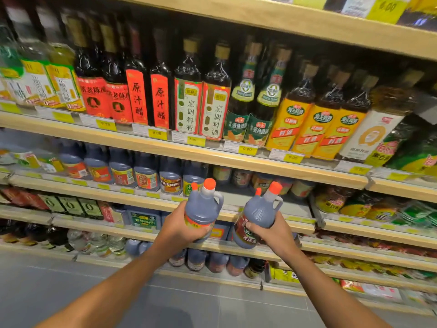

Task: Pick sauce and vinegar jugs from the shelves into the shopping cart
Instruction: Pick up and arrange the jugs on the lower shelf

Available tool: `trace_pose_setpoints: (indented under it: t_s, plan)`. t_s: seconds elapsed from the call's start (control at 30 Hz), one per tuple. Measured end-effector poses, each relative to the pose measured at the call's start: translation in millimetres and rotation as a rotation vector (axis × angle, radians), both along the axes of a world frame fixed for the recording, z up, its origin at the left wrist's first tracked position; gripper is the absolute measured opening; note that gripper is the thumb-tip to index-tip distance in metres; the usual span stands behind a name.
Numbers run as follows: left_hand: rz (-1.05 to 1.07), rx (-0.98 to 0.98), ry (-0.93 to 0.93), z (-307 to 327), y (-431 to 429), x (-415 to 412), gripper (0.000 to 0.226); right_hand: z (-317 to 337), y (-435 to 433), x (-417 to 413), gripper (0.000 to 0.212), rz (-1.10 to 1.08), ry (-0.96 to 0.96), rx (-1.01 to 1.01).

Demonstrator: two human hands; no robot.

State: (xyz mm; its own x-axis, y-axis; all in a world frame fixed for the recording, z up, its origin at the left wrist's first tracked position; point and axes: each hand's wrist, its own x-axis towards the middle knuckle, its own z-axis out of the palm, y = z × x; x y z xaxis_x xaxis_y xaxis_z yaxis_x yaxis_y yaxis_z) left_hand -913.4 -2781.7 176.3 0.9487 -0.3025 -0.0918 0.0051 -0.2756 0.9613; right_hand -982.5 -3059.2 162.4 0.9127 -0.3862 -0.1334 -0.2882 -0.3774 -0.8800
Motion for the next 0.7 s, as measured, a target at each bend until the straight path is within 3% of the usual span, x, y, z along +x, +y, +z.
trace_pose_setpoints:
  t_s: [0.1, 0.3, 0.5, 0.7]
  plan:
    - [-0.003, -0.018, 0.007, -8, 9, 10, 0.064, 0, 8, 10, 0.087, -0.009, -0.021, -0.081]
    - [0.006, -0.008, -0.078, -16, 9, 23, 0.05, -1, 6, 37, 0.072, -0.026, -0.101, -0.178]
    - [0.011, 0.04, -0.227, -28, 8, 37, 0.057, -16, -14, 74, 0.1, 0.043, -0.137, -0.207]
    - [0.015, 0.069, -0.244, -30, 1, 50, 0.063, -36, -34, 95, 0.073, 0.056, -0.087, -0.229]
